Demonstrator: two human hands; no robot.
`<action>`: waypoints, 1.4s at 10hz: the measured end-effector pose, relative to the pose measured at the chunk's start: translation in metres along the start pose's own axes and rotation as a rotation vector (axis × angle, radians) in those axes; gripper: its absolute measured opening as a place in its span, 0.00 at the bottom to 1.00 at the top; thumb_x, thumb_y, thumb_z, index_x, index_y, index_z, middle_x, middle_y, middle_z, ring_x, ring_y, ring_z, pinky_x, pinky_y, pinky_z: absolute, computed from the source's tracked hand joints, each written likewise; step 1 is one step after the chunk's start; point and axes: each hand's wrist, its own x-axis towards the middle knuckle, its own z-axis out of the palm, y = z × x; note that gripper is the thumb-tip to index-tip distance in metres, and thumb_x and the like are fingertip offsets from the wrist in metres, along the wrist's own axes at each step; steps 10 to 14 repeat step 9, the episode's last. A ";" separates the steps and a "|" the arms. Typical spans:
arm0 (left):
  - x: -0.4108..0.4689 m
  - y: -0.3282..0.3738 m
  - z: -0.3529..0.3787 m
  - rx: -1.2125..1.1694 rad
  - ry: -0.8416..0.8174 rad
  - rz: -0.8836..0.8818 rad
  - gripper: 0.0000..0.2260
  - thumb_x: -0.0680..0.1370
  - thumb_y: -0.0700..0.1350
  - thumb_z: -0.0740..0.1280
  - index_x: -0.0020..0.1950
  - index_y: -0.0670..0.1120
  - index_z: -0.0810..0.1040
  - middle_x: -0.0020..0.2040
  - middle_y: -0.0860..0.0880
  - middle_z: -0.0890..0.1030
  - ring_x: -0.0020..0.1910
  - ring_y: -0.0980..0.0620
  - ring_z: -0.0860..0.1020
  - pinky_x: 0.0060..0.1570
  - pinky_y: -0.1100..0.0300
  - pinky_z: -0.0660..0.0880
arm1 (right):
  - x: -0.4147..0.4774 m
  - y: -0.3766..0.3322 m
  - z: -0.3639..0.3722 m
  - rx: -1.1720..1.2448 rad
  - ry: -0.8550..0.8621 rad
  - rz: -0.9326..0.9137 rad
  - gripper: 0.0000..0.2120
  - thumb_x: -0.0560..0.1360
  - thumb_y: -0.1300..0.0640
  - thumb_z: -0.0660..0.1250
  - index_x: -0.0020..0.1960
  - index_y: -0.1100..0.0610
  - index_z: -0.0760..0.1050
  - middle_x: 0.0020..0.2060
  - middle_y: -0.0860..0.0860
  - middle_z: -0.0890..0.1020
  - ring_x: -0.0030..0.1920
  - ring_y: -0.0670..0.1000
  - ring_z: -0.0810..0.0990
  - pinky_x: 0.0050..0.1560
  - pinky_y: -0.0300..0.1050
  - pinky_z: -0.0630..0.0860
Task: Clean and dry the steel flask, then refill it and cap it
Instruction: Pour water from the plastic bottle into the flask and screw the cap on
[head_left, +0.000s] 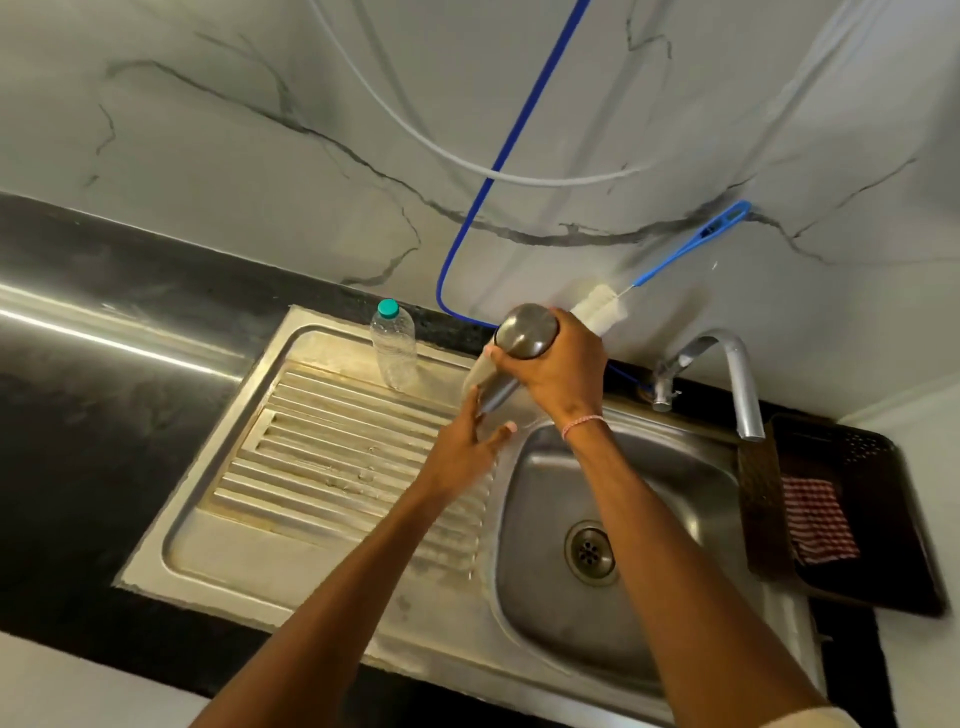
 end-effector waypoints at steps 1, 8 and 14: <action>0.021 0.000 -0.018 -0.034 -0.024 -0.033 0.25 0.84 0.50 0.66 0.80 0.53 0.64 0.74 0.54 0.74 0.68 0.55 0.74 0.68 0.54 0.74 | 0.015 0.005 0.018 -0.059 -0.024 -0.007 0.31 0.59 0.38 0.82 0.52 0.56 0.80 0.46 0.48 0.83 0.44 0.48 0.79 0.44 0.37 0.74; 0.029 -0.021 -0.046 0.204 -0.006 0.056 0.26 0.85 0.48 0.63 0.82 0.48 0.59 0.79 0.46 0.68 0.75 0.45 0.70 0.65 0.60 0.65 | 0.030 0.014 0.049 -0.153 -0.186 0.008 0.41 0.60 0.32 0.79 0.64 0.53 0.74 0.56 0.51 0.82 0.53 0.51 0.79 0.49 0.43 0.80; 0.027 -0.015 -0.049 0.178 0.115 0.102 0.26 0.85 0.48 0.63 0.82 0.49 0.60 0.79 0.45 0.68 0.77 0.44 0.68 0.70 0.52 0.68 | 0.020 0.018 0.042 -0.065 -0.134 -0.025 0.38 0.65 0.31 0.75 0.67 0.51 0.71 0.60 0.49 0.80 0.58 0.50 0.79 0.56 0.46 0.81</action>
